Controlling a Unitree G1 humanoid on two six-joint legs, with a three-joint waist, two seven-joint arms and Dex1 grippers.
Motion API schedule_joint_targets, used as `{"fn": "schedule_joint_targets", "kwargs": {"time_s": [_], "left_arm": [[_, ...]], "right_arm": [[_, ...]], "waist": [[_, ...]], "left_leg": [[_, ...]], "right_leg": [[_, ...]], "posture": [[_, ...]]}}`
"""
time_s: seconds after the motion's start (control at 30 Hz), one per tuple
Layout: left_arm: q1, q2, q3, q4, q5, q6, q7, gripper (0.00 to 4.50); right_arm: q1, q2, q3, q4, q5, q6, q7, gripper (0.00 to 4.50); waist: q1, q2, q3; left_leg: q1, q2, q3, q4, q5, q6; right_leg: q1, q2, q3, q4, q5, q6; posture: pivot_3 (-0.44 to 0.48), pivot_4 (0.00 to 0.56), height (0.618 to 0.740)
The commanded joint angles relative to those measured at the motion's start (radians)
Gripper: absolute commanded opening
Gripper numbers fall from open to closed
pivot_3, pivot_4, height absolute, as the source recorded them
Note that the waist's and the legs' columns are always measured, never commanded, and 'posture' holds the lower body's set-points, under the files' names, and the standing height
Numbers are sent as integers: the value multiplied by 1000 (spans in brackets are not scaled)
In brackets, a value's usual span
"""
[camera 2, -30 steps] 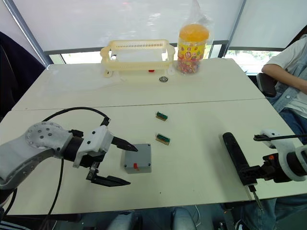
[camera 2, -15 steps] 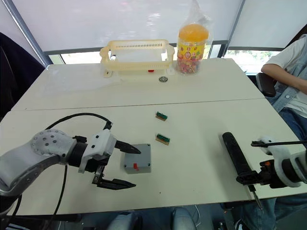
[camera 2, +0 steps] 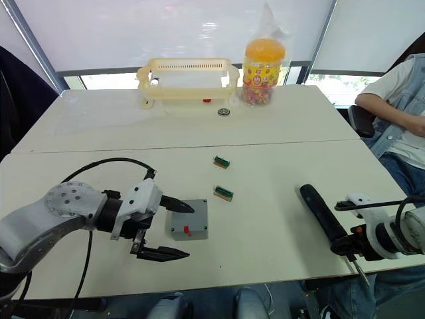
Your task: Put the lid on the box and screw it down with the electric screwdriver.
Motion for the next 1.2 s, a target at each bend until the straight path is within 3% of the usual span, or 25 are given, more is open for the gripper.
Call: {"fn": "schedule_joint_targets", "kwargs": {"time_s": [0.03, 0.13, 0.23, 0.43, 0.67, 0.77, 0.97, 1.2], "left_arm": [[-42, -25, 53, 98, -13, -15, -9, 4500], [-125, -42, 78, 248, -11, -17, -35, 4500], [-205, -27, 60, 352, 30, -39, -86, 4500], [-253, -24, 5, 383, 100, -62, -145, 4500], [-181, -24, -20, 318, 155, -101, -148, 4500], [-145, -33, 1, 301, 161, -118, -129, 3676], [-110, -66, -23, 271, 180, -132, -97, 799], [-97, -135, -85, 291, 252, -173, -67, 799]], "right_arm": [[-165, 127, -250, 25, -18, -164, -98, 1686], [-333, 286, -392, -95, 42, -283, -190, 1686], [-449, 492, -406, -277, 84, -446, -293, 1686], [-408, 830, -164, -490, 113, -628, -376, 1686], [-253, 1017, 94, -519, 37, -778, -385, 1686], [-199, 1030, 165, -506, -2, -840, -358, 1686], [-123, 1002, 227, -479, -33, -908, -295, 1686], [-97, 992, 281, -445, -80, -951, -270, 1686]], "waist": [[-2, 7, 4], [6, 25, 10], [4, 26, 10], [4, 25, 9], [6, 26, 9], [4, 26, 9], [2, 26, 9], [2, 25, 9]], "left_leg": [[0, 0, 1, 0, 0, 0], [-2, -2, 3, 2, 0, 0], [-7, -1, 2, -1, 0, 0], [-18, 1, -4, -3, 4, -7], [-18, -4, -2, 0, 2, -4], [-17, -3, -3, 0, 3, -4], [-17, -3, -3, 0, 3, -4], [-16, -3, -3, 0, 3, -4]], "right_leg": [[0, 0, 1, 0, 0, 0], [-4, 0, 4, 2, 3, 5], [-10, 5, 1, 6, 4, 5], [-22, 5, 0, 6, 5, 2], [-21, -1, 2, 6, 6, 5], [-21, 0, 2, 9, 6, 5], [-21, 1, 2, 10, 6, 5], [-21, 1, 2, 10, 6, 5]], "posture": [[0, 150, 740], [0, 150, 740], [0, 150, 740], [0, 150, 740], [0, 150, 740], [0, 150, 740], [0, 150, 740], [0, 150, 740]]}}
